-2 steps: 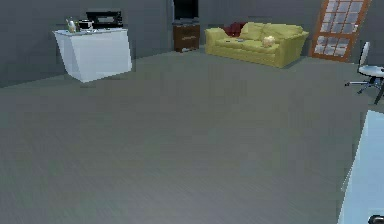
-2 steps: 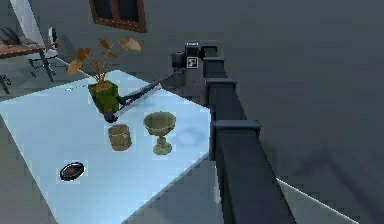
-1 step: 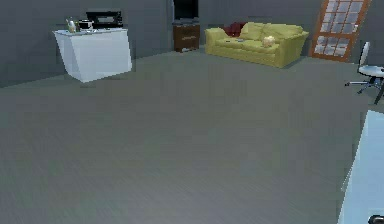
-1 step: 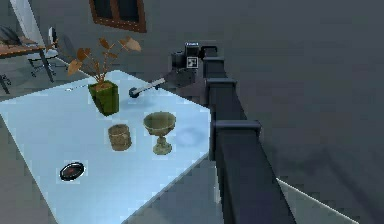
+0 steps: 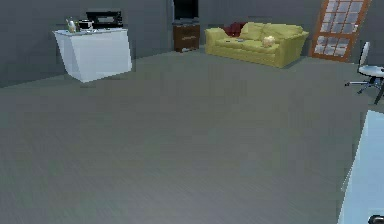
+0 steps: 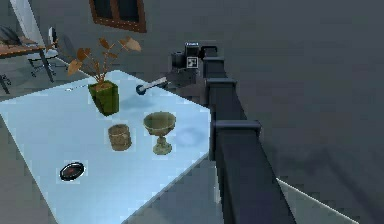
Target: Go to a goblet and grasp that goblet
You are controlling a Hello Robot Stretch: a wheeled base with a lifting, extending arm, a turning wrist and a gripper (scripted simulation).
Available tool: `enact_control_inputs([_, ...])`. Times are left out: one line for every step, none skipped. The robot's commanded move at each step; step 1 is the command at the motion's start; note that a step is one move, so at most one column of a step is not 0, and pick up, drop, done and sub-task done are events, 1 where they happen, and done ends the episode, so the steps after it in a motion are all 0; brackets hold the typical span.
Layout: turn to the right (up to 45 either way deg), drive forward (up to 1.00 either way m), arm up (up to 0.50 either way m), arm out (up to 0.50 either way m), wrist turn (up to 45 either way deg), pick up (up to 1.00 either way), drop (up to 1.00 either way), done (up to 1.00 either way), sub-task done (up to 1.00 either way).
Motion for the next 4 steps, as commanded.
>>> enact_control_inputs([0.0, 0.0, -0.18, 0.0, 0.0, 0.0, 0.0, 0.0, 0.0])
enact_control_inputs([0.0, 0.0, 0.0, 0.0, 0.0, 1.0, 0.0, 0.0, 0.0])
enact_control_inputs([0.0, 0.0, 0.1, 0.0, 0.0, 0.0, 0.0, 0.0, 0.0])
enact_control_inputs([0.0, 0.0, 0.0, 0.0, 0.0, 0.0, 0.0, 1.0, 0.0])
